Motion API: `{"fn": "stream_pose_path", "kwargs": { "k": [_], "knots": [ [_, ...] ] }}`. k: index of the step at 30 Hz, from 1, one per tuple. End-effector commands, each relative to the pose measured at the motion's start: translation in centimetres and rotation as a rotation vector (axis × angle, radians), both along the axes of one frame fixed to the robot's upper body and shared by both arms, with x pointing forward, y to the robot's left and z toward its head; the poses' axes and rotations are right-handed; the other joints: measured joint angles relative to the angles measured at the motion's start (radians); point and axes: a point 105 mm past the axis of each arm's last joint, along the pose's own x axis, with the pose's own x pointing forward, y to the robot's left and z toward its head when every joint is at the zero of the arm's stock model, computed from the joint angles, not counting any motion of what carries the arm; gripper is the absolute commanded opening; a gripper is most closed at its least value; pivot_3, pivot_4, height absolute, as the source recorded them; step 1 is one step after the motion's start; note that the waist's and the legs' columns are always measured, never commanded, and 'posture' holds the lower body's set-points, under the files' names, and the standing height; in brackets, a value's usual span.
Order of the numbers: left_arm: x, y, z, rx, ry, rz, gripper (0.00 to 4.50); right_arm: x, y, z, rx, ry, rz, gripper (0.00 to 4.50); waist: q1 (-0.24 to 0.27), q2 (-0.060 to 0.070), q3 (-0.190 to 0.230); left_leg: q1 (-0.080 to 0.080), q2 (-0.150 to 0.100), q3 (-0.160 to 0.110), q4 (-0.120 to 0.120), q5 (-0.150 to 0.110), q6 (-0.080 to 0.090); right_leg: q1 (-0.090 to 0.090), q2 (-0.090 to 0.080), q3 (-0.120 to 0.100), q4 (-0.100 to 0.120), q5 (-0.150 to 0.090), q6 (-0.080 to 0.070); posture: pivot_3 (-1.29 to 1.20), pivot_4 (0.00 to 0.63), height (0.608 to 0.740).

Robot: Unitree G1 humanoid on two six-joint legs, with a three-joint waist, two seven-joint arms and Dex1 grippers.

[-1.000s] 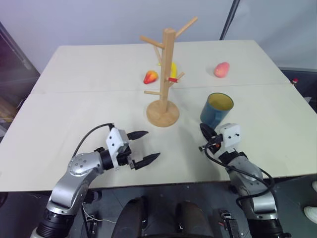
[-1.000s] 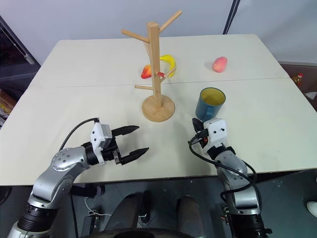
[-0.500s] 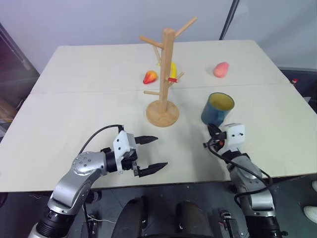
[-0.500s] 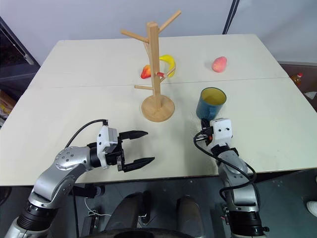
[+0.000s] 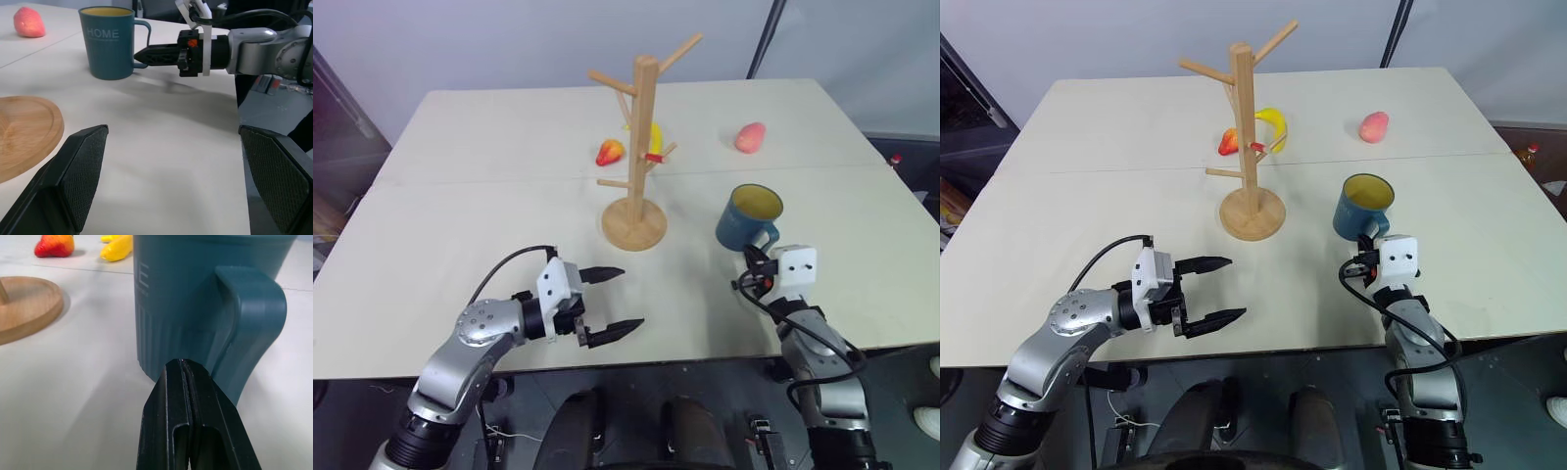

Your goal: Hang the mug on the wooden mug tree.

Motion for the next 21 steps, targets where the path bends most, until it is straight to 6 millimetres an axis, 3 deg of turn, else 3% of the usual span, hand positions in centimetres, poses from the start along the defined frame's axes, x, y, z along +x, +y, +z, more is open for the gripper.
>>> {"fn": "stream_pose_path", "kwargs": {
  "k": [1, 10, 16, 19, 21],
  "knots": [
    [-0.1, -0.5, 1.0, -0.011, -0.047, -0.020, 4.50, -0.1, -0.8, 1.1, -0.024, -0.042, -0.029, 0.03, 0.000, 0.000, 0.000, 0.000, 0.000, 0.000, 0.000, 0.000, 0.000, 0.000, 0.000, 0.000, 0.000, 0.000, 0.000, 0.00, 0.150, 0.740],
    [0.4, -0.7, 1.2, -0.015, -0.061, -0.009, 4.50, -1.2, -0.1, 1.0, -0.068, -0.031, 0.035, 0.03, 0.000, 0.000, 0.000, 0.000, 0.000, 0.000, 0.000, 0.000, 0.000, 0.000, 0.000, 0.000, 0.000, 0.000, 0.001, 0.00, 0.150, 0.740],
    [0.5, -0.7, 1.2, -0.015, -0.061, -0.010, 4.50, -2.7, 0.4, 0.5, -0.052, -0.006, 0.037, 2.81, -0.001, 0.000, 0.000, 0.000, 0.000, 0.000, 0.000, 0.000, 0.000, 0.000, 0.000, 0.000, 0.000, 0.000, 0.001, 0.00, 0.150, 0.740],
    [0.4, -0.9, 1.2, -0.017, -0.058, -0.016, 4.50, -2.4, -0.6, 0.8, -0.045, -0.030, -0.090, 4.31, -0.001, 0.000, 0.000, 0.000, 0.000, 0.000, 0.000, 0.000, 0.000, 0.000, 0.000, 0.000, 0.000, 0.000, 0.000, 0.00, 0.150, 0.740],
    [0.4, -1.0, 1.1, -0.019, -0.058, -0.019, 4.50, -2.2, -0.9, 1.1, -0.046, -0.047, -0.140, 4.31, -0.001, 0.000, 0.000, 0.000, 0.000, 0.000, 0.000, 0.000, 0.000, 0.000, 0.000, 0.000, 0.000, 0.000, 0.000, 0.00, 0.150, 0.740]
  ]
}}
